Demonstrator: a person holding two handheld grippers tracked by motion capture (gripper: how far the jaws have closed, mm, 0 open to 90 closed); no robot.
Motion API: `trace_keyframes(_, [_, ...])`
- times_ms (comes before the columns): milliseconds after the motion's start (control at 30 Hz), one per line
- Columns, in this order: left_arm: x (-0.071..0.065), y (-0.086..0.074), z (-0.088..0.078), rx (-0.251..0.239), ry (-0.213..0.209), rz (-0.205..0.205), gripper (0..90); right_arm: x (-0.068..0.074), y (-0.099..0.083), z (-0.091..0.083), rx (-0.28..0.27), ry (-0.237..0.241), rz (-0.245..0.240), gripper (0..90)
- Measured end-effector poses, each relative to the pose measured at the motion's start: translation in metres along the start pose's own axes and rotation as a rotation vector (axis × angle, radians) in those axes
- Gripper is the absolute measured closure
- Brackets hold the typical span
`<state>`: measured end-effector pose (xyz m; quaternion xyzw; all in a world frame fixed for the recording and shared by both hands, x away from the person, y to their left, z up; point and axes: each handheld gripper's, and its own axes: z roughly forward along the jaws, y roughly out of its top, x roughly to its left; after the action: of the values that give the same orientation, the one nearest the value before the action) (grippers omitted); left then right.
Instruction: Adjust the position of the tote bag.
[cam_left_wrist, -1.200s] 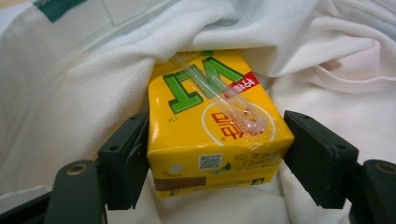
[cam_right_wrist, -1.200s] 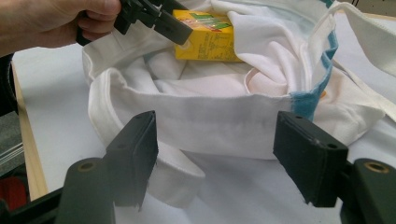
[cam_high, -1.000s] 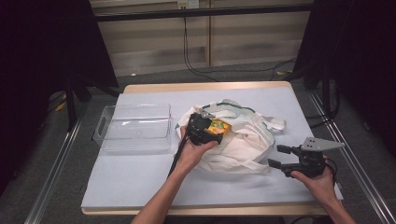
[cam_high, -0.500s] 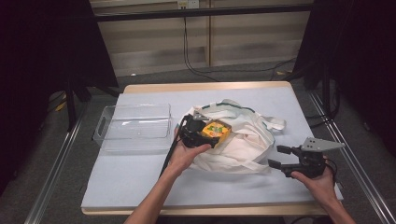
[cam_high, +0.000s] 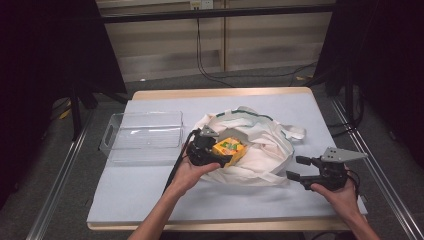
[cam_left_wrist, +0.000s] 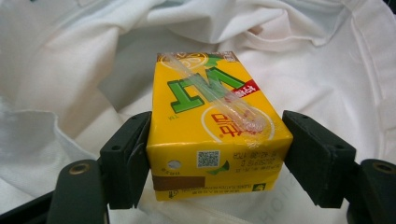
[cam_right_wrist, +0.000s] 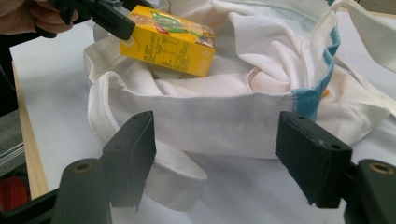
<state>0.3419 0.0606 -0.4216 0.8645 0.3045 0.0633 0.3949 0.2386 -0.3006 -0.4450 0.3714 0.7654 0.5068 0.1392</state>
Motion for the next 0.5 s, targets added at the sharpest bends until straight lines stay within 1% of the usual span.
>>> trace_keyframes(67, [0.0,-0.003,0.001,-0.007,0.003,0.0,27.8,0.0,0.0,0.0,0.0,0.0,-0.003,28.7])
trace_keyframes(100, [0.0,-0.006,0.001,-0.021,-0.002,0.013,27.8,0.0,0.0,-0.001,0.001,-0.001,-0.003,28.7])
trace_keyframes(200, [0.003,-0.01,0.002,-0.032,-0.005,0.019,27.6,0.0,0.0,-0.001,0.003,-0.002,0.0,28.7])
trace_keyframes(233, [0.004,-0.014,0.003,-0.051,-0.013,0.015,27.5,0.0,-0.001,-0.001,0.004,-0.001,-0.002,28.7])
trace_keyframes(267, [0.004,-0.014,0.003,-0.051,-0.013,0.015,27.4,0.0,-0.001,-0.001,0.004,-0.001,-0.002,28.7])
trace_keyframes(300, [0.005,-0.015,0.003,-0.061,-0.011,0.019,27.2,0.0,0.0,-0.001,0.003,0.002,-0.002,28.6])
trace_keyframes(400, [0.005,-0.015,0.003,-0.053,-0.006,0.025,26.1,0.0,0.0,0.0,0.002,0.004,-0.005,28.5])
trace_keyframes(433, [0.004,-0.015,0.004,-0.064,-0.011,0.028,26.1,0.0,0.0,0.0,0.002,0.004,-0.005,28.5])
trace_keyframes(467, [0.004,-0.015,0.005,-0.074,-0.013,0.028,24.1,0.0,0.0,0.0,0.002,0.003,-0.004,28.5])
trace_keyframes(500, [0.004,-0.015,0.003,-0.069,-0.003,0.033,20.6,0.0,0.0,0.0,0.002,0.003,-0.006,28.5])
